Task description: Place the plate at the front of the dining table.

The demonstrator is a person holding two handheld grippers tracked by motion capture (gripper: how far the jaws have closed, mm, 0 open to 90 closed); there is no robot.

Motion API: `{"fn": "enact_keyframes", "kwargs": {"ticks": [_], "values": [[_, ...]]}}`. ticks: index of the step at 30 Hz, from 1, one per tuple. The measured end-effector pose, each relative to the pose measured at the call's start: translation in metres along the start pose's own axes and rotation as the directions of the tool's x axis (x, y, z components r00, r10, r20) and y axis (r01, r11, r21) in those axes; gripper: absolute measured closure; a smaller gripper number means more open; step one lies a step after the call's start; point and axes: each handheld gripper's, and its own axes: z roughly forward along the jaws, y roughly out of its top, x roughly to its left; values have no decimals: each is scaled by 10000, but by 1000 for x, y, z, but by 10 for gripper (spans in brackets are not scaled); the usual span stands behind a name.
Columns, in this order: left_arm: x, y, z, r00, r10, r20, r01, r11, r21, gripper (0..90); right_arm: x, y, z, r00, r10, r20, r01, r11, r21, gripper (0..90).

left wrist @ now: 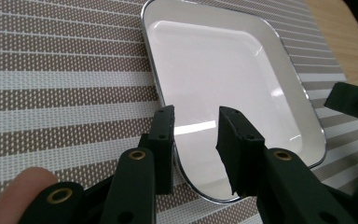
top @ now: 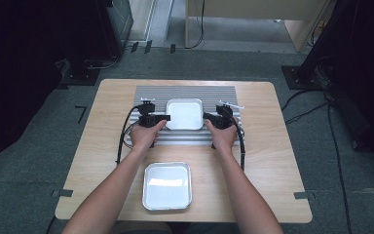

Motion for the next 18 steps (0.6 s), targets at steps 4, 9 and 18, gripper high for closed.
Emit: {"fn": "enact_keyframes", "kwargs": {"ticks": [4,9,18], "values": [[-4,-3,2,9989,15,-458,-5,9998,215,684,0,-7,-1,9999,-5,-103,8,9995,306,808],[-6,-3,5,9972,2,-741,28,9992,396,696,5,-11,2,9994,-320,109,312,9977,597,827],[-3,-3,14,9939,-281,-1063,353,9972,656,811,9,-12,8,9970,132,766,-156,9994,304,896]]}}
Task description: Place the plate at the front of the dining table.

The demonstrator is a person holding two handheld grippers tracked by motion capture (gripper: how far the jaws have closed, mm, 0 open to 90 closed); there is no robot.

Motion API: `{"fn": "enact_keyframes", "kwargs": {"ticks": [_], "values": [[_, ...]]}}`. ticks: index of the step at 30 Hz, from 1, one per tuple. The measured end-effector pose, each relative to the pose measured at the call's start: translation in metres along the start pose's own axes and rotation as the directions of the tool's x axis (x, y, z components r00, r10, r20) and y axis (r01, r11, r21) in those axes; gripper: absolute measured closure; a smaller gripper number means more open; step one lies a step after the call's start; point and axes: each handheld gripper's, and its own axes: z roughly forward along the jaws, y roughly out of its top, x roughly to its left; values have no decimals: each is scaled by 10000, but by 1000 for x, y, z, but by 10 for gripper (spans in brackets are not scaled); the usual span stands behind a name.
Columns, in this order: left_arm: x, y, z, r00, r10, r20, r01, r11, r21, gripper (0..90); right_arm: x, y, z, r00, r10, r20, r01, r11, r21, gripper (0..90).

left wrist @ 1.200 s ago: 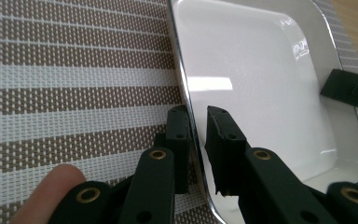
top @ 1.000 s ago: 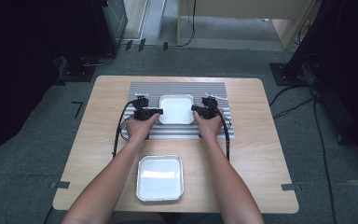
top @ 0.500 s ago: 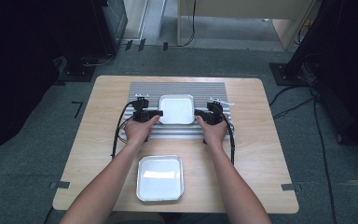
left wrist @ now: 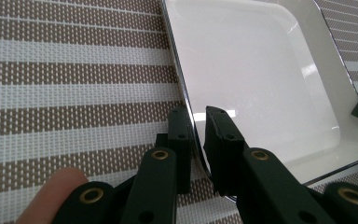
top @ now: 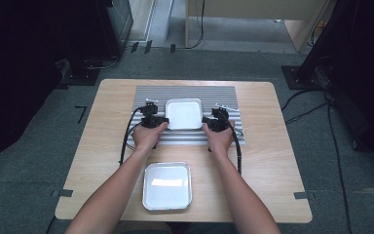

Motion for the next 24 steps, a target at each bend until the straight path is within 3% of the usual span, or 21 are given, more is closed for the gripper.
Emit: {"fn": "enact_keyframes", "kwargs": {"ticks": [7,10,18,21,23,24], "values": [[3,7,4,9999,-132,19,133,9997,-227,792,2,3,5,9996,268,1,-268,9996,-76,894],[5,8,6,9994,-314,150,318,9991,-265,783,2,4,7,9994,337,27,-337,9994,-112,895],[3,7,9,9981,-315,532,336,9986,-399,749,-1,6,6,9992,397,83,-395,9990,-184,891],[5,8,5,9959,-432,794,476,9974,-542,655,-2,7,3,9992,371,-147,-378,9979,-527,790],[5,8,3,9959,-381,826,435,9969,-657,610,-1,7,0,9996,77,-254,-99,9960,-886,726],[6,9,-1,9962,-200,848,281,9951,-952,580,0,7,-1,9994,-151,-297,119,9942,-1064,691]]}}
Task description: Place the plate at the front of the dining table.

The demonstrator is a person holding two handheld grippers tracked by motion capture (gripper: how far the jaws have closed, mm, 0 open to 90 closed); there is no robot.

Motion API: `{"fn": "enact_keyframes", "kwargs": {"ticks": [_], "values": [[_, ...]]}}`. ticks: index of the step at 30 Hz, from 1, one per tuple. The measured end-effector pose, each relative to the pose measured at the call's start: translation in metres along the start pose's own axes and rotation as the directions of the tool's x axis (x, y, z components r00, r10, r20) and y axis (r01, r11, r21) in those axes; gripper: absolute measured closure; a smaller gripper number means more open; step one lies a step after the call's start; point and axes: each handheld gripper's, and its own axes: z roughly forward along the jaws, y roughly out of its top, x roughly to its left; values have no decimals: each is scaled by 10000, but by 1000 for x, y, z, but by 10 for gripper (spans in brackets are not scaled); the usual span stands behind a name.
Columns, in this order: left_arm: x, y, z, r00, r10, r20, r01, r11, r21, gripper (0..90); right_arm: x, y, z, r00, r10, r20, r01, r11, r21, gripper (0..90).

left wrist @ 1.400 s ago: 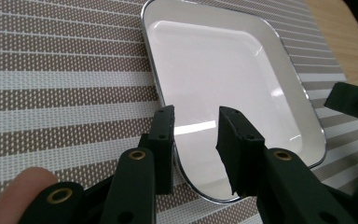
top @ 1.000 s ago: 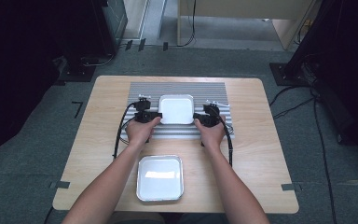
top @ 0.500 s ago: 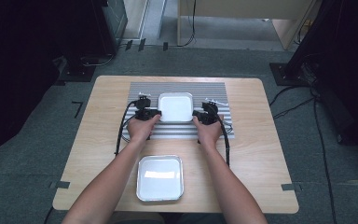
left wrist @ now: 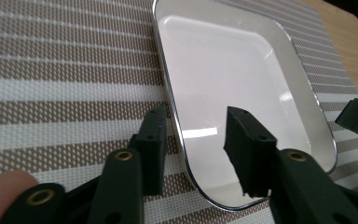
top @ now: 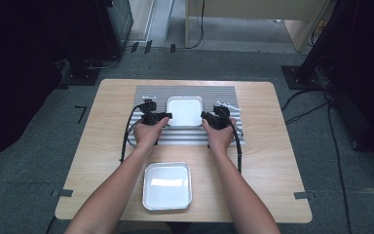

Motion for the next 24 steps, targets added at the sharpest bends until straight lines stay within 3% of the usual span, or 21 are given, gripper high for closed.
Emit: {"fn": "enact_keyframes", "kwargs": {"ticks": [1,2,3,4,6,10,12,15,18,20,24], "values": [[0,0,0,10000,0,0,0,10000,0,568,0,0,0,10000,0,0,0,10000,0,691],[0,0,-3,9999,171,-10,-171,9997,-171,543,-1,0,-2,9992,-409,25,410,9987,-303,652],[-1,0,-5,9992,382,-72,-385,9987,-333,543,-1,0,-2,9992,-409,25,410,9987,-303,652],[-2,-1,-9,9983,564,-111,-571,9952,-789,469,-2,0,-5,9946,-985,314,998,9940,-436,595],[-2,-1,-13,9985,549,-36,-550,9941,-936,421,-4,0,-7,9910,-1330,172,1338,9889,-646,576],[0,-3,-20,9981,584,-206,-600,9939,-930,367,-8,2,-13,9851,-1721,-4,1716,9827,-701,484],[3,-5,-27,9977,621,-263,-637,9959,-649,311,-8,4,-22,9786,-2056,-90,2047,9770,-603,421],[9,-9,-34,9966,783,-239,-799,9941,-729,242,-8,6,-31,9815,-1900,-238,1890,9813,-368,306],[14,-11,-40,9966,770,-289,-793,9930,-876,181,-10,7,-37,9838,-1735,-449,1717,9843,-398,286],[19,-15,-49,9915,1137,-638,-1197,9878,-1000,155,-13,5,-46,9748,-2208,-325,2199,9751,-278,285],[25,-19,-59,9912,1238,-458,-1284,9848,-1167,119,-20,0,-55,9693,-2439,-307,2430,9696,-297,293]]}}
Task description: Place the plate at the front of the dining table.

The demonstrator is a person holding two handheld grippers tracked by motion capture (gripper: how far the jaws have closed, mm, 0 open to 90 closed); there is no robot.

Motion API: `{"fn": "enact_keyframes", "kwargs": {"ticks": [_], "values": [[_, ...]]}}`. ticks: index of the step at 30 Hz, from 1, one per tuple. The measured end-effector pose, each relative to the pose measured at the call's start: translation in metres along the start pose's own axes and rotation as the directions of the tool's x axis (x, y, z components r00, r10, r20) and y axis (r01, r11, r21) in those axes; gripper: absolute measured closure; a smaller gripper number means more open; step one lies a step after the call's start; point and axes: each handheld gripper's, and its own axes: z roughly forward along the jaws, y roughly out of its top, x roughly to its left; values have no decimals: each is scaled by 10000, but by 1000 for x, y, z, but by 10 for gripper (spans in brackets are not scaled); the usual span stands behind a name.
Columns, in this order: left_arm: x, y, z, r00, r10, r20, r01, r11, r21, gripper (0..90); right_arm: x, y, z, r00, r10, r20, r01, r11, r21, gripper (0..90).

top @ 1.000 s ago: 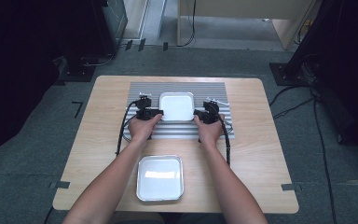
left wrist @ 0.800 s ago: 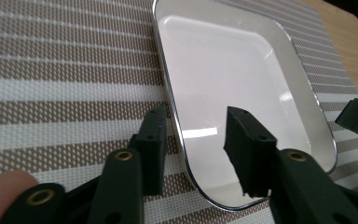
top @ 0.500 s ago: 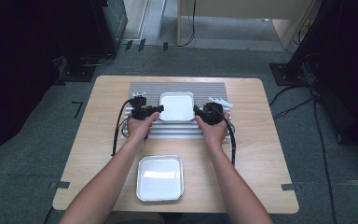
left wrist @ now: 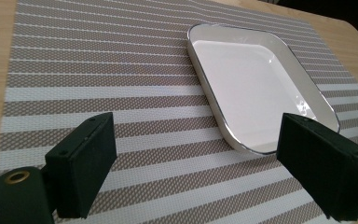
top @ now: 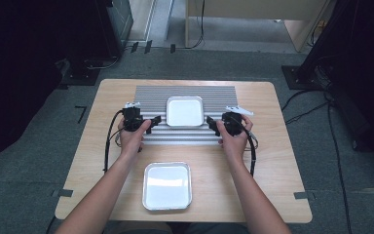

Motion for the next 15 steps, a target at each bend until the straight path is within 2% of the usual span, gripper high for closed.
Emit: {"fn": "enact_keyframes", "kwargs": {"ticks": [4,7,11,15], "values": [[5,-9,-14,9994,335,-28,-336,9993,-152,113,-4,-6,-8,9998,-205,37,204,9997,132,285],[7,-14,-19,9994,322,116,-320,9994,-156,113,-5,-7,-13,9997,-242,56,241,9996,117,283],[11,-24,-26,9979,643,-43,-644,9979,-108,113,-6,-10,-22,9993,-359,137,357,9993,147,266],[16,-33,-36,9970,767,-67,-768,9969,-151,113,-9,-14,-29,9985,-526,120,524,9985,128,257]]}}
